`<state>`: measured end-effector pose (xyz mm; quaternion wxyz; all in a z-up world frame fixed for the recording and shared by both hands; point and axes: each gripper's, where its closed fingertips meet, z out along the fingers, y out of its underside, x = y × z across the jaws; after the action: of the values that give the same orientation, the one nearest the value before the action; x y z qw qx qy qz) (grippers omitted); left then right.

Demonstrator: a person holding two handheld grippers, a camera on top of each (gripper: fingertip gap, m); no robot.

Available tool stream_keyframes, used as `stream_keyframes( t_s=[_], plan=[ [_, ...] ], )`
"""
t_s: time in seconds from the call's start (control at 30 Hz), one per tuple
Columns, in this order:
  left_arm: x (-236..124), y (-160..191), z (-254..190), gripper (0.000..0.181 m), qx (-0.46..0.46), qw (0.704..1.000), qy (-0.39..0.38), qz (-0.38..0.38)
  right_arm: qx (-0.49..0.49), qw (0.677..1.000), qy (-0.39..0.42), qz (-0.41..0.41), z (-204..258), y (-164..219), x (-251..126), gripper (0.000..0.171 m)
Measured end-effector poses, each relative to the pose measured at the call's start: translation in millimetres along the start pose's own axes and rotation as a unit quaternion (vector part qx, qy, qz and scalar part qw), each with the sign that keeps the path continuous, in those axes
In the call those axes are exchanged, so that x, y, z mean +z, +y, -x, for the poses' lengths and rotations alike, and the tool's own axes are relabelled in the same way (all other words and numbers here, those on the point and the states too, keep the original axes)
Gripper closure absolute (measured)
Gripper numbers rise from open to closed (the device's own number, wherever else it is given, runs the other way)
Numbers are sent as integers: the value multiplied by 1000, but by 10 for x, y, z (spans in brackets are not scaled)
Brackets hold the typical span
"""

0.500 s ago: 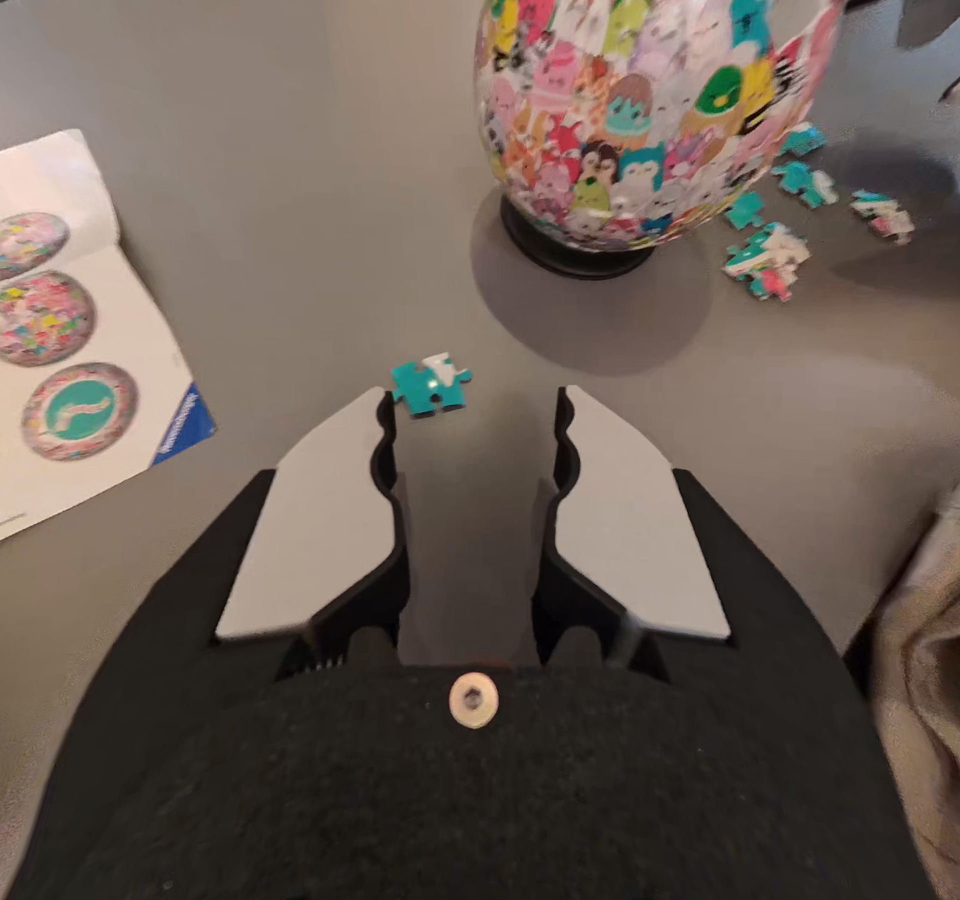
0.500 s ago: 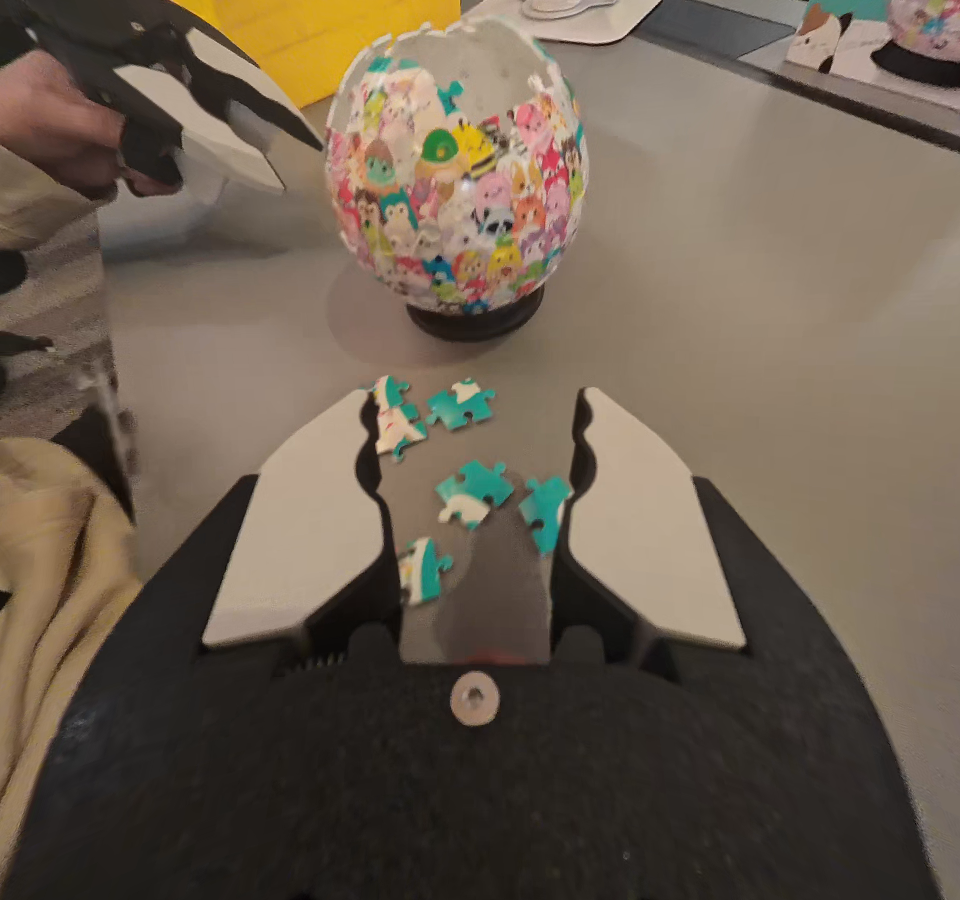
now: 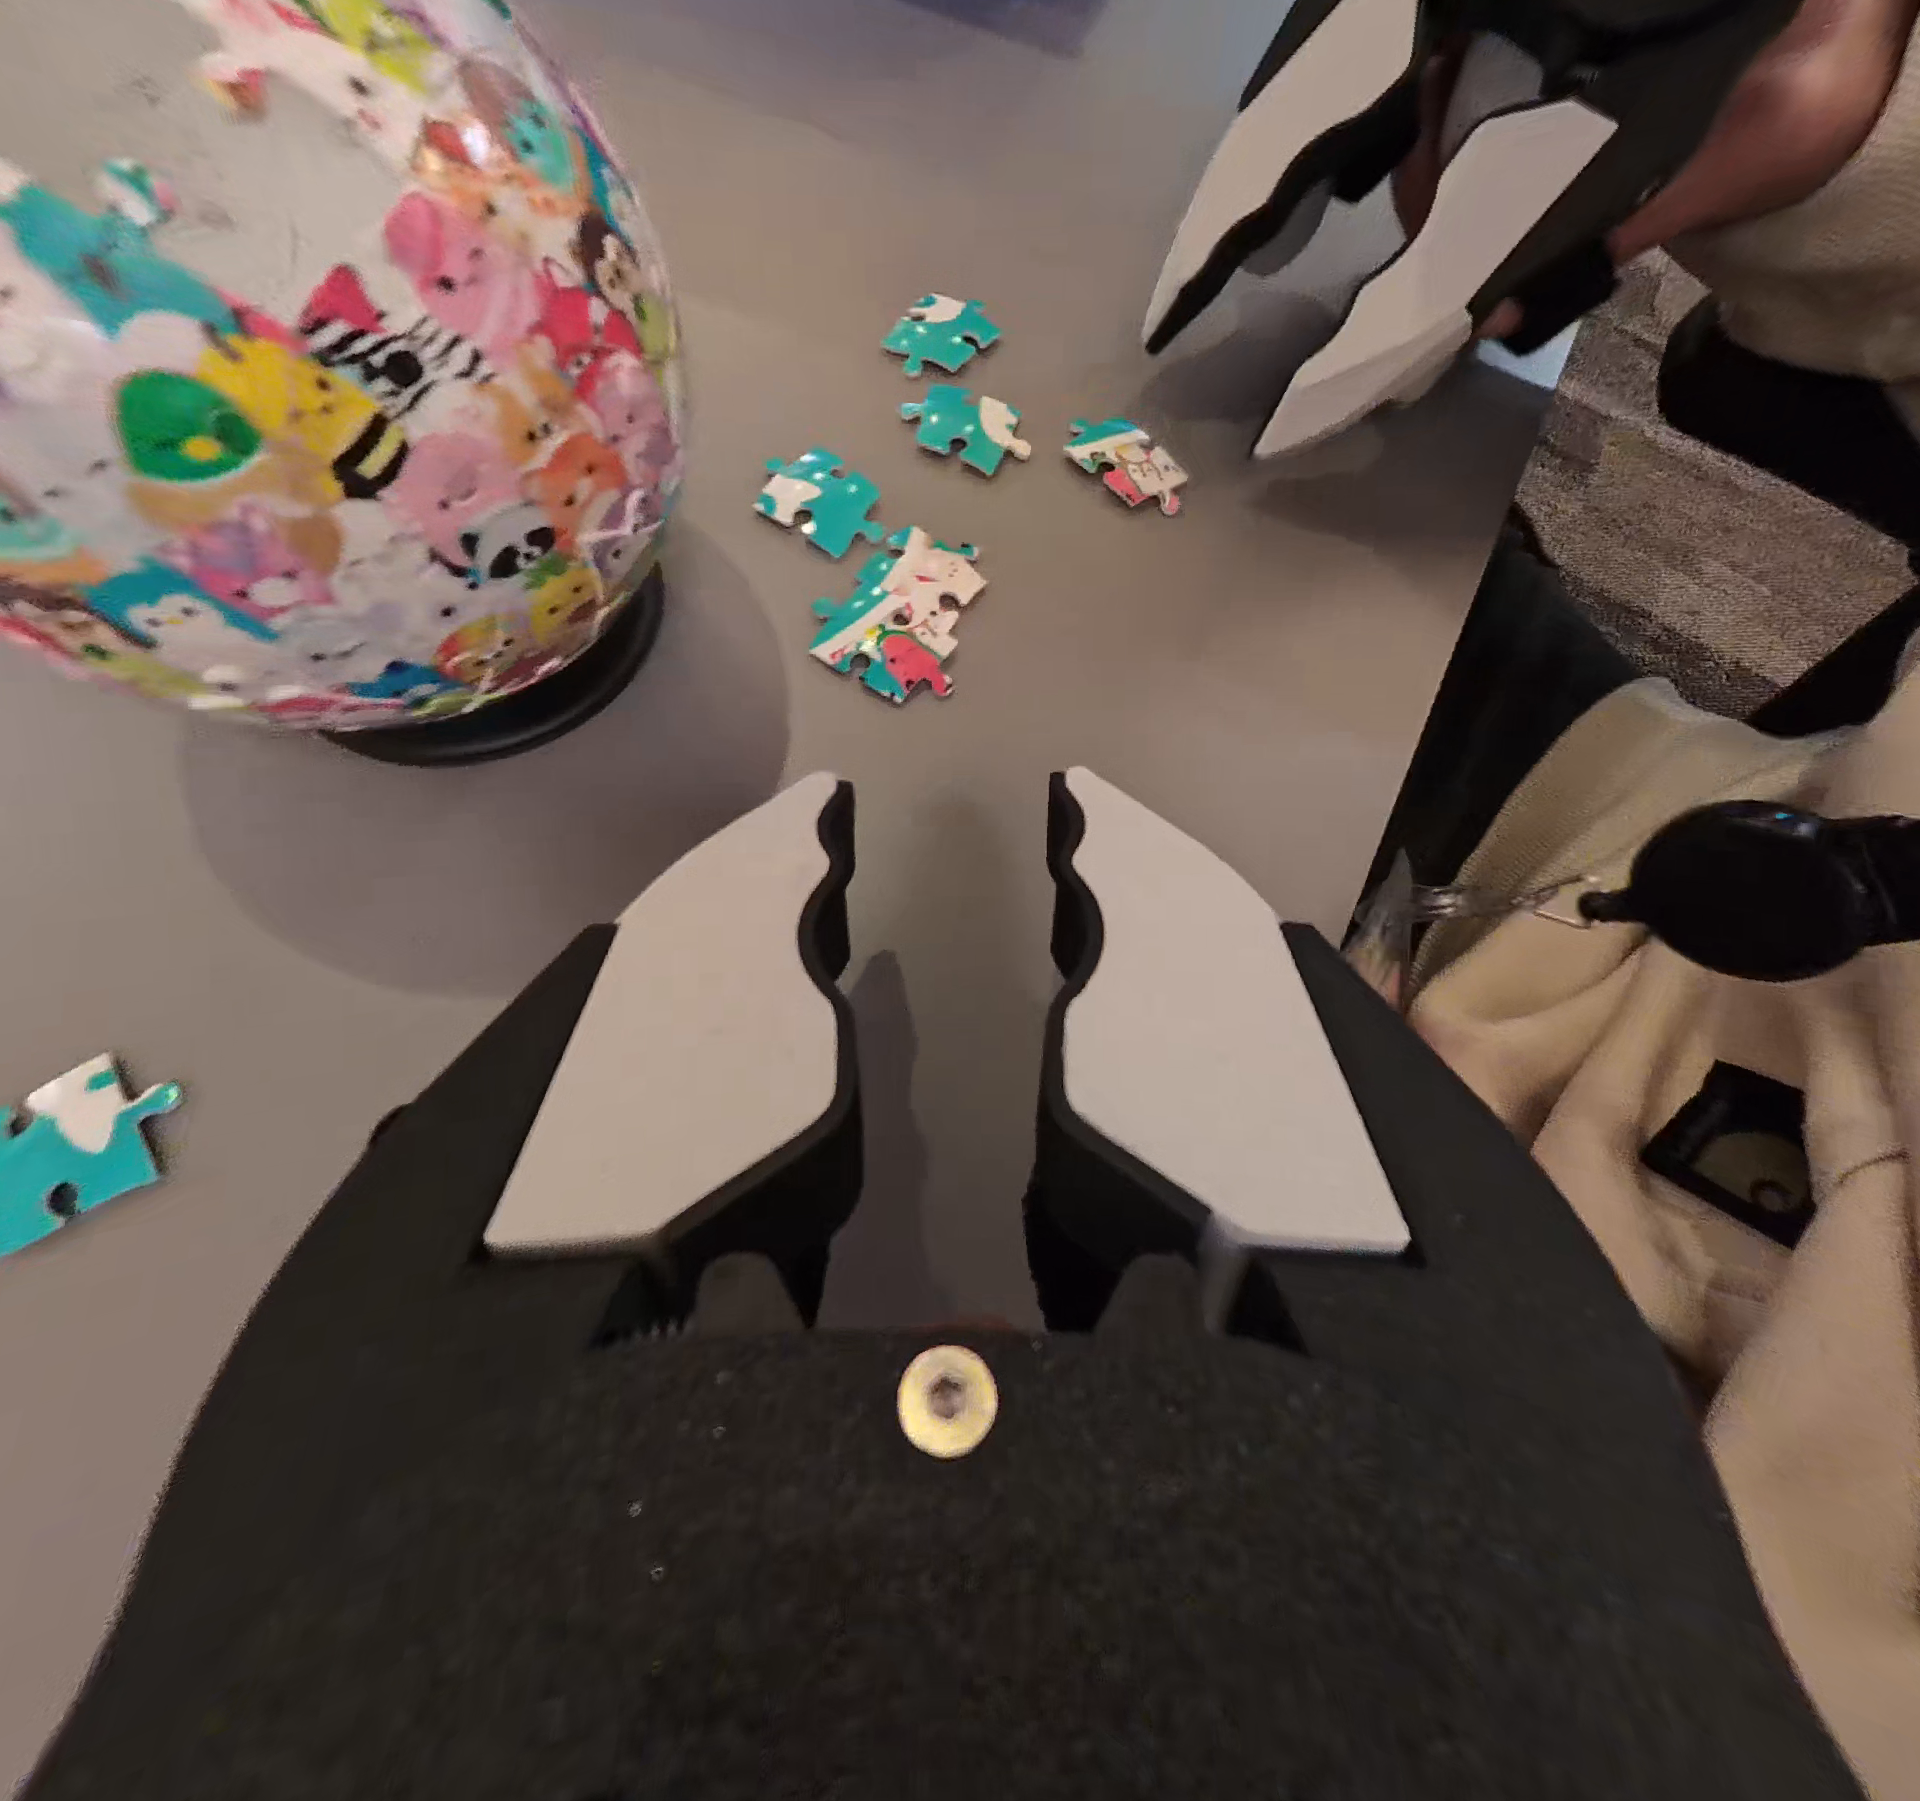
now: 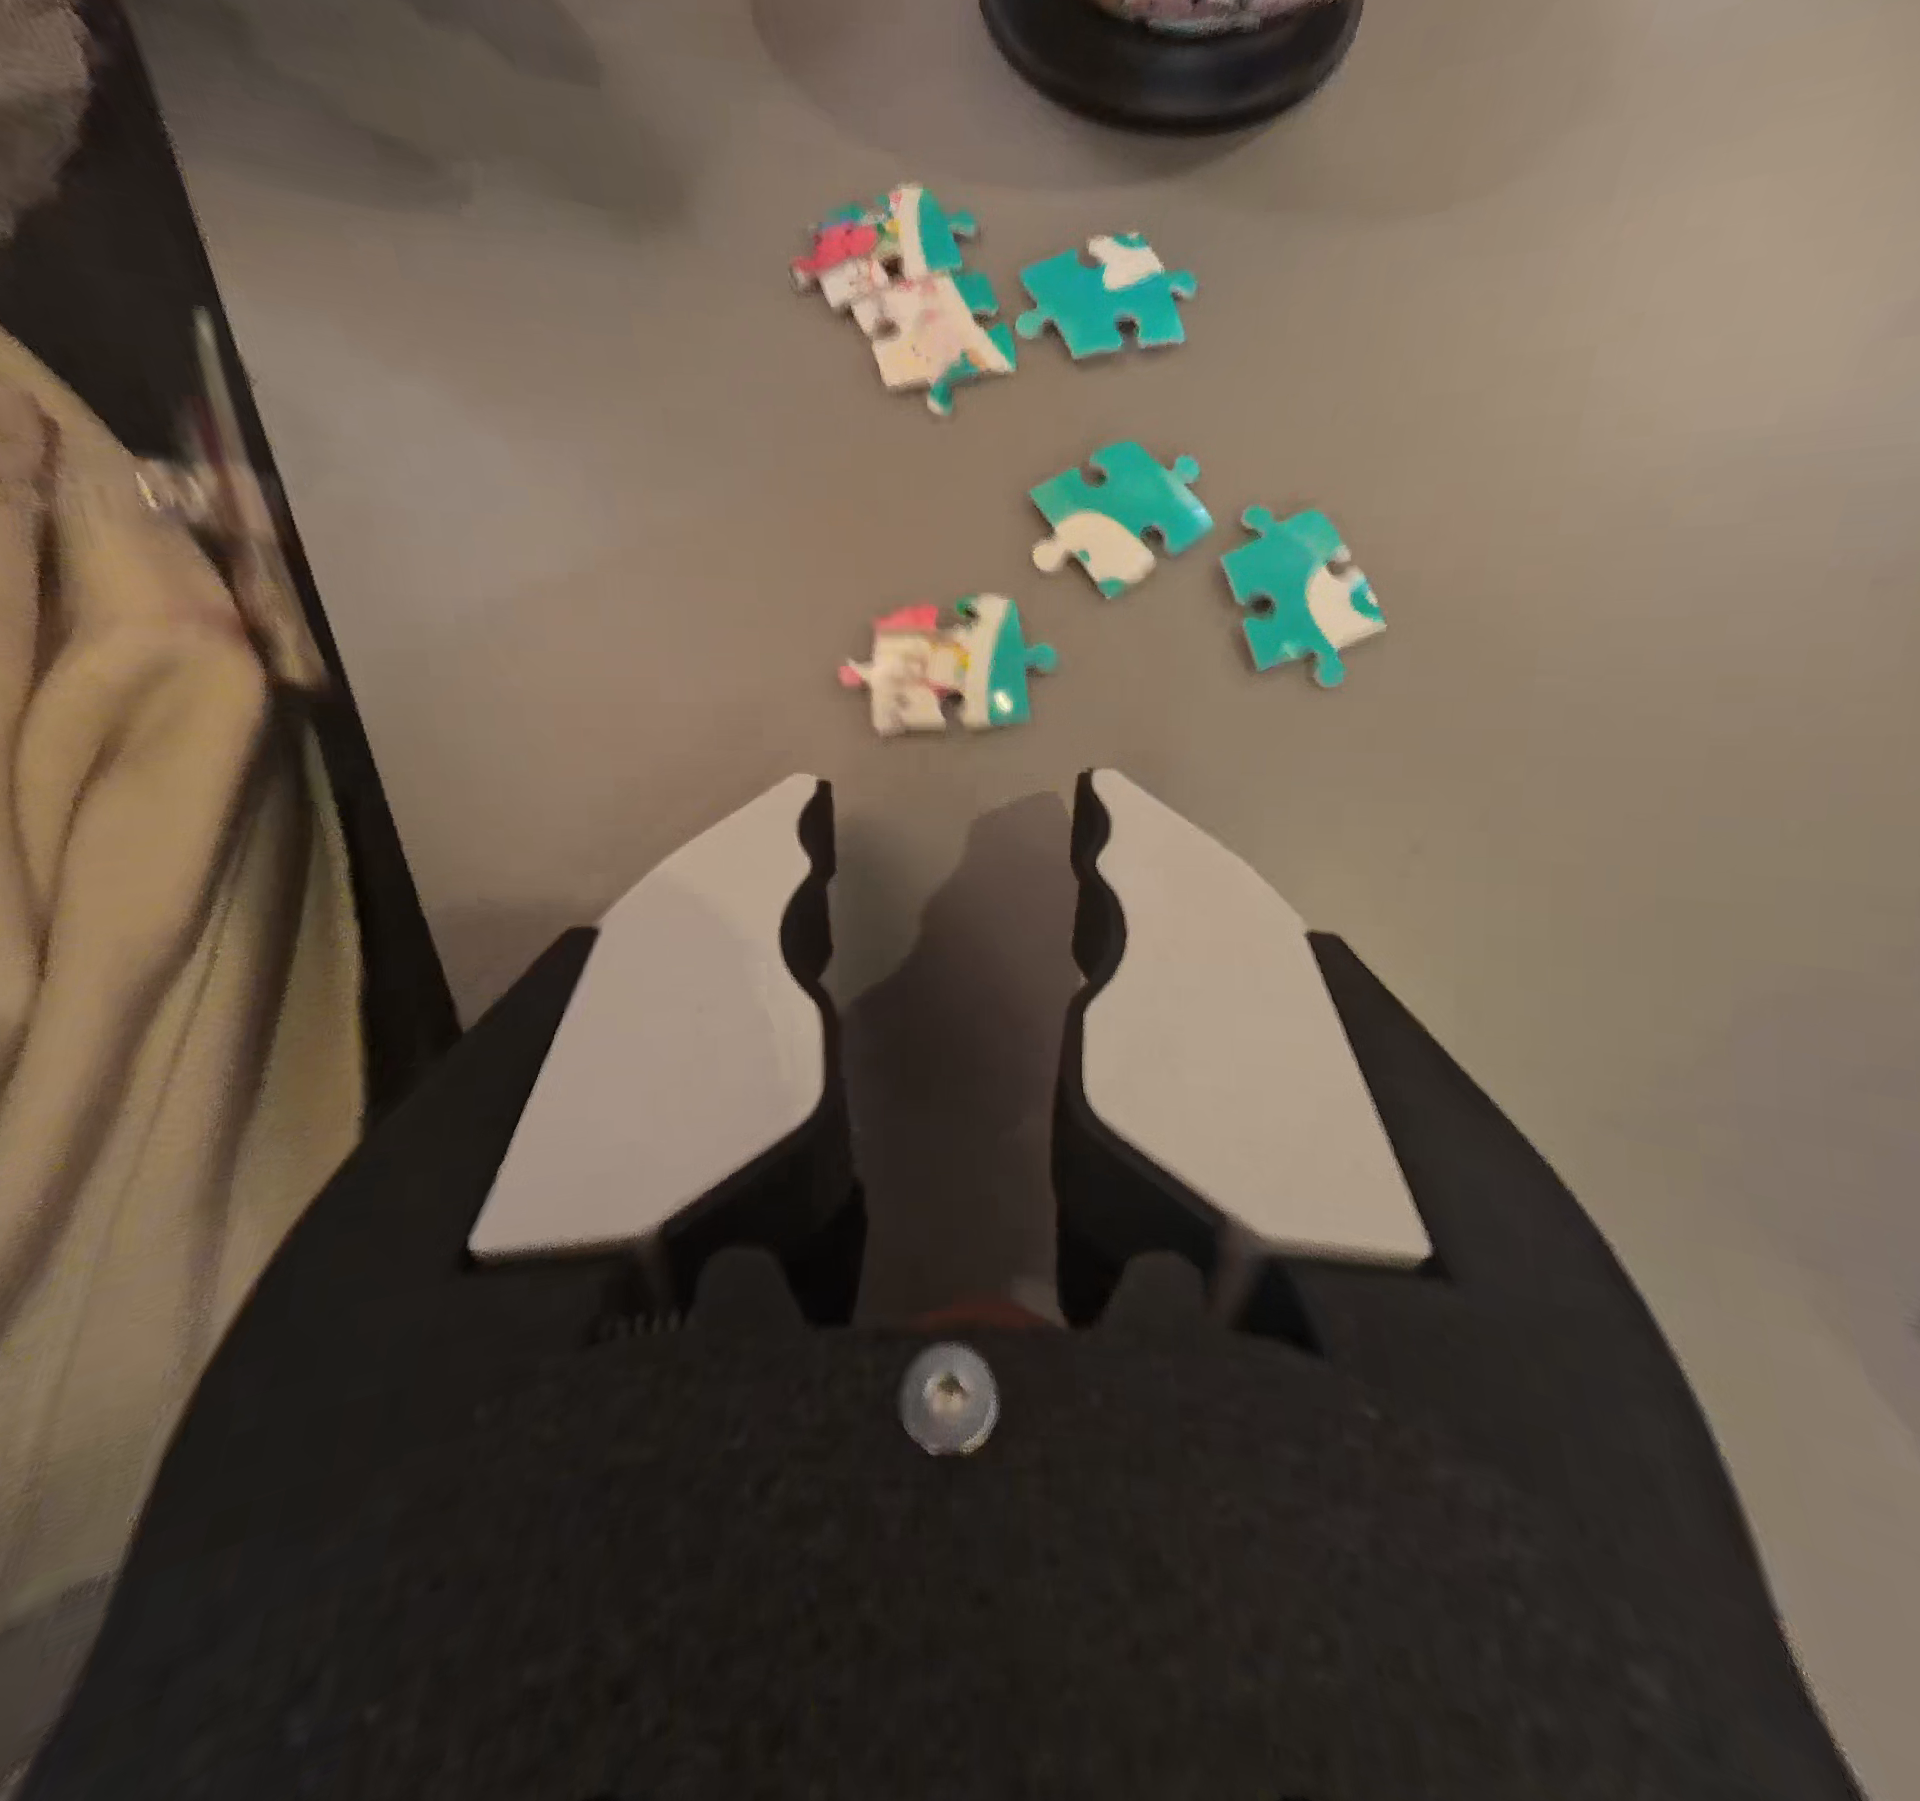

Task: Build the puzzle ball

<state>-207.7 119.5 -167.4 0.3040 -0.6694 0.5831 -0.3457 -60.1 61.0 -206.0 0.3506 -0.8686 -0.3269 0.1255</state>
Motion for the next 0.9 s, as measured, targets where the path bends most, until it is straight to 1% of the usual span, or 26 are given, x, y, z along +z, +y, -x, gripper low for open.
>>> stream_keyframes(
  t_s=[0.07, 0.17, 0.23, 0.3, 0.4, 0.47, 0.53, 0.63, 0.73, 0.8, 0.87, 0.9],
  plan=[
    [28, -4, -18, 148, -1, 1000, 5, -4, 4, 1000, 3, 6, -67, 102, -150, 130],
    [102, 32, 60, 149, 4, 1000, -5, 7, 55, 997, -15, -59, -105, -4, -270, 131],
    [189, -8, 85, 149, 5, 1000, 2, 12, 60, 996, -26, -65, -59, -95, -176, 135],
    [279, -65, 60, 149, 11, 1000, 14, 11, 36, 998, -21, -56, 27, -193, -6, 135],
    [392, -78, 9, 149, 22, 999, 19, 24, 10, 997, -35, -66, 177, -482, 266, 134],
    [409, -91, -37, 149, 31, 999, 20, 26, -16, 999, -18, -39, 127, -594, 448, 134],
    [382, -91, -72, 149, 41, 999, 20, 22, -37, 999, -32, -4, 129, -614, 576, 137],
    [319, -57, -37, 149, 54, 998, 5, 25, -50, 998, -49, 3, 94, -673, 713, 139],
    [269, -68, -34, 149, 36, 999, 13, 14, -53, 996, -66, 18, 71, -701, 799, 132],
    [235, -52, -30, 149, 20, 999, 23, 11, -57, 996, -71, 24, 77, -701, 807, 135],
    [188, -26, 7, 149, 13, 1000, 21, 8, -59, 995, -75, 27, 93, -701, 807, 141],
    [162, -15, 27, 149, 10, 1000, 19, 6, -57, 995, -73, 27, 95, -704, 810, 141]
  ],
)
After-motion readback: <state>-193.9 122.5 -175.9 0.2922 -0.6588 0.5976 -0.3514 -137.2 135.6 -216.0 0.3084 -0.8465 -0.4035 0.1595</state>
